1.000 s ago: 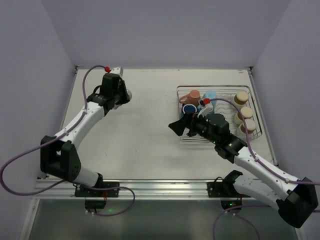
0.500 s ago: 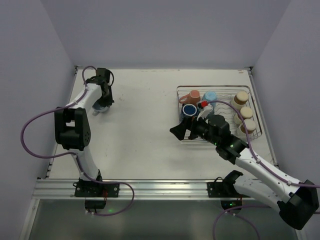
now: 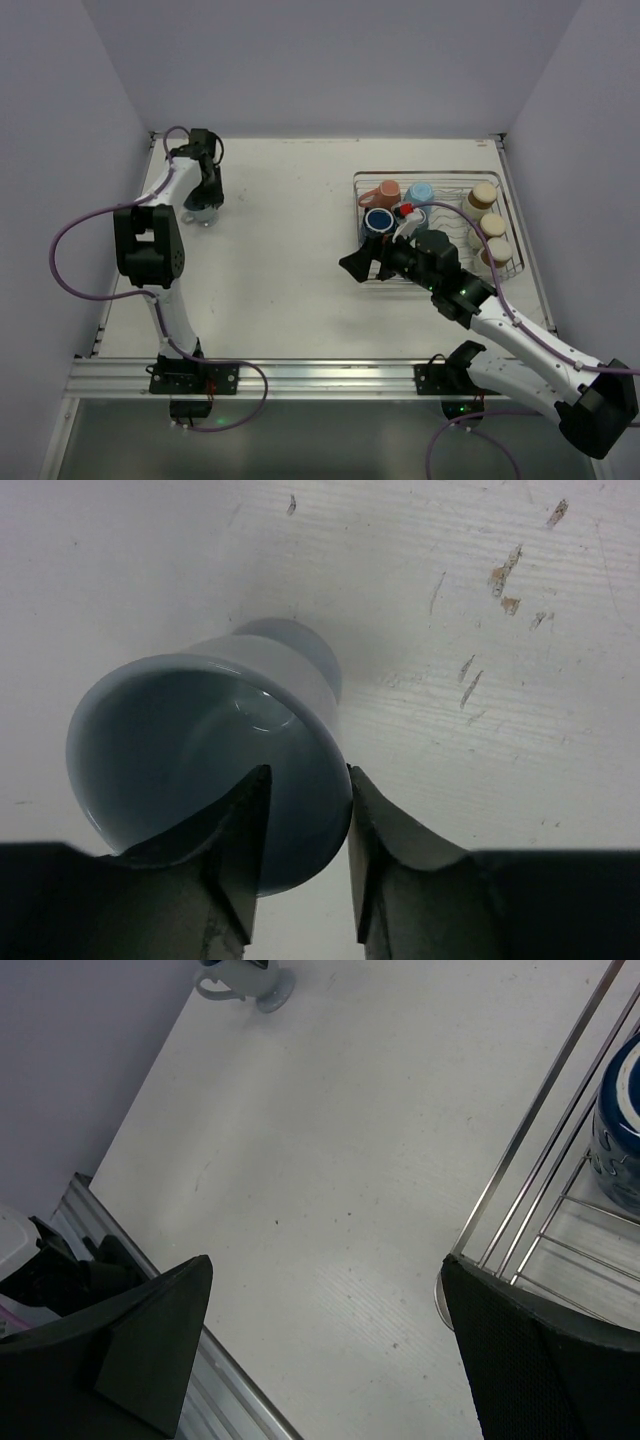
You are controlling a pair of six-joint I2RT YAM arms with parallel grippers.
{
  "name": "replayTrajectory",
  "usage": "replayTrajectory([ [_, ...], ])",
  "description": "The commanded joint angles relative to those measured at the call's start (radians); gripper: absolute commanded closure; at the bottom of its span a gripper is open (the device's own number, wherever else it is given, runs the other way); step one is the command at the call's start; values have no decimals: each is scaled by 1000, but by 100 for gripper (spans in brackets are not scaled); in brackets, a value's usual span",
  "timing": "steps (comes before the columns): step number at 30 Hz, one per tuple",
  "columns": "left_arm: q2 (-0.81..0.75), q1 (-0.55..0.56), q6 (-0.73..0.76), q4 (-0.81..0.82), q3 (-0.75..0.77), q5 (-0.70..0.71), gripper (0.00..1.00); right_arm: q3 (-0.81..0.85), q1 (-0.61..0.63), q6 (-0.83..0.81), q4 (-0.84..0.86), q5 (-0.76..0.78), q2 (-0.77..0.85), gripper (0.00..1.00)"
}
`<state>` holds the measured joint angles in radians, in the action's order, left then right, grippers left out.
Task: Unload the cups from the dish rack
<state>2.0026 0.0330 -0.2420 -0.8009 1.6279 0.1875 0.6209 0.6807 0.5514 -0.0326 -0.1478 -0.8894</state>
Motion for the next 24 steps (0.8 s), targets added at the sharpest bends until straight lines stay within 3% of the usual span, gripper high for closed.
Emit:
replayTrajectory([
  [1,-59,-12,15,-1,30,-14,53,33,6,-28,-3,22,4,1],
  [3,-99,-12,4,12,32,-28,43,39,5,-33,-16,27,7,1],
  [4,-117,-12,0,22,27,-29,30,43,5,-33,-20,31,10,1],
  [7,-211,-10,-16,72,13,-52,8,49,6,-34,-41,57,18,1],
  [10,-365,-7,-36,193,-54,-121,0,68,6,-34,-82,122,29,6],
  [15,-816,83,-115,585,-400,-379,0,143,5,-67,-259,297,52,21],
  [18,-951,197,-149,632,-522,-460,0,169,0,-82,-328,471,67,33],
  [21,-1034,255,-187,707,-675,-621,0,175,-36,-77,-375,572,49,31],
  [24,-1096,275,-188,736,-807,-719,0,168,-113,-59,-411,605,15,16],
])
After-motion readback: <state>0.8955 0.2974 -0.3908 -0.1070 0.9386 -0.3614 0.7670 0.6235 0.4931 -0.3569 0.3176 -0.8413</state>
